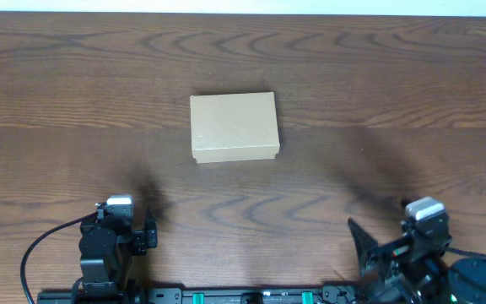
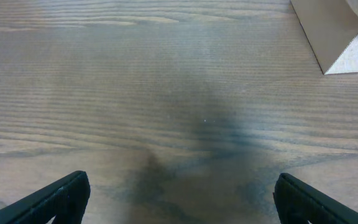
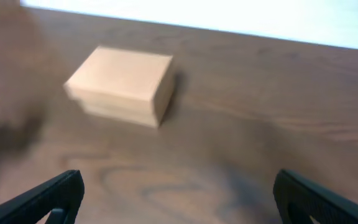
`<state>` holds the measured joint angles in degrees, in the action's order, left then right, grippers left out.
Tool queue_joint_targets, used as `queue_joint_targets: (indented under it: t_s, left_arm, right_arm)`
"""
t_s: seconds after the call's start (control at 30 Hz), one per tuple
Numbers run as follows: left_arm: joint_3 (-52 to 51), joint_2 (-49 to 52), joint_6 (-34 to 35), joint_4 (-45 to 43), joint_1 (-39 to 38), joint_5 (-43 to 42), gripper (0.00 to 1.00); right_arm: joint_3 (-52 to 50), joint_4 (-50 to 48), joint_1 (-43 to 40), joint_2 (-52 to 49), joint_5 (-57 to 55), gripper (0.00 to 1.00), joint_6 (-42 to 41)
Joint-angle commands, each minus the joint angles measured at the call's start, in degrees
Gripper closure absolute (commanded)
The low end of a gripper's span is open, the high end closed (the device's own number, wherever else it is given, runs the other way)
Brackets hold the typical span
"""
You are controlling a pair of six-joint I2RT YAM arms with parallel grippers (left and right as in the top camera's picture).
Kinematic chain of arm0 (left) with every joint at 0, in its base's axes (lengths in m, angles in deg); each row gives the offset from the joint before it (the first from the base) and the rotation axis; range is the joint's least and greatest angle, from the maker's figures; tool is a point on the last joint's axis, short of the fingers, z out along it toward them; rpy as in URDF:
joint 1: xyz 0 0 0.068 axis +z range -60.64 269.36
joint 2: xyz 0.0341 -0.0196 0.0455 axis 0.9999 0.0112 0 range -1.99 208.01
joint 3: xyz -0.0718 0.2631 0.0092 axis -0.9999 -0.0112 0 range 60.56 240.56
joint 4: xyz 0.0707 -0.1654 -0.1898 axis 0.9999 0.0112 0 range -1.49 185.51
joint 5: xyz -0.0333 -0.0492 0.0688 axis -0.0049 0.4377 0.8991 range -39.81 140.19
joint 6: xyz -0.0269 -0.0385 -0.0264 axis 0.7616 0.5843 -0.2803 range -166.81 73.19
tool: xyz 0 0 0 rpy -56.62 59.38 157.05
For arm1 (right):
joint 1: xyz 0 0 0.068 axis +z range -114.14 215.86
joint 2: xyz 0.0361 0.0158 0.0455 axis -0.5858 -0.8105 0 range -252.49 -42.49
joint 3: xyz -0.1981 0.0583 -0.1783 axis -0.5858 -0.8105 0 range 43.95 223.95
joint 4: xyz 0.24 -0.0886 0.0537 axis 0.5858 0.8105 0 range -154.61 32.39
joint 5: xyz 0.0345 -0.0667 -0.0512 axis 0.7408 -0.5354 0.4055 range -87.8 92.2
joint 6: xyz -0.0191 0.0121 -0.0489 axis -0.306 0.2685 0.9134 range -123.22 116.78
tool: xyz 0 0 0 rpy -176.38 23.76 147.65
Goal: Pack container
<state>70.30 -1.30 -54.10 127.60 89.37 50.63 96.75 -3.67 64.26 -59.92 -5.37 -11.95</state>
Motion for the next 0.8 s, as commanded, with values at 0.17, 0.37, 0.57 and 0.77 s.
queue_joint_targets:
  t_s: [0.17, 0.37, 0.57, 0.77]
  left_arm:
    - [-0.7, -0.4, 0.9, 0.1, 0.4, 0.9, 0.05]
    - [-0.7, -0.4, 0.9, 0.1, 0.4, 0.9, 0.05]
    - [-0.7, -0.4, 0.9, 0.1, 0.4, 0.9, 0.05]
    - [-0.7, -0.4, 0.9, 0.1, 0.4, 0.9, 0.05]
  right_arm:
    - [-15.4, -10.5, -12.4, 1.1, -1.4, 0.01, -0.6]
    - [-27.2, -15.7, -19.7, 5.6, 3.5, 0.01, -0.6]
    - [-35.7, -16.4, -25.5, 10.7, 6.6, 0.01, -0.6]
    - [-40.0, -16.4, -26.8, 12.3, 6.6, 0.01, -0.6]
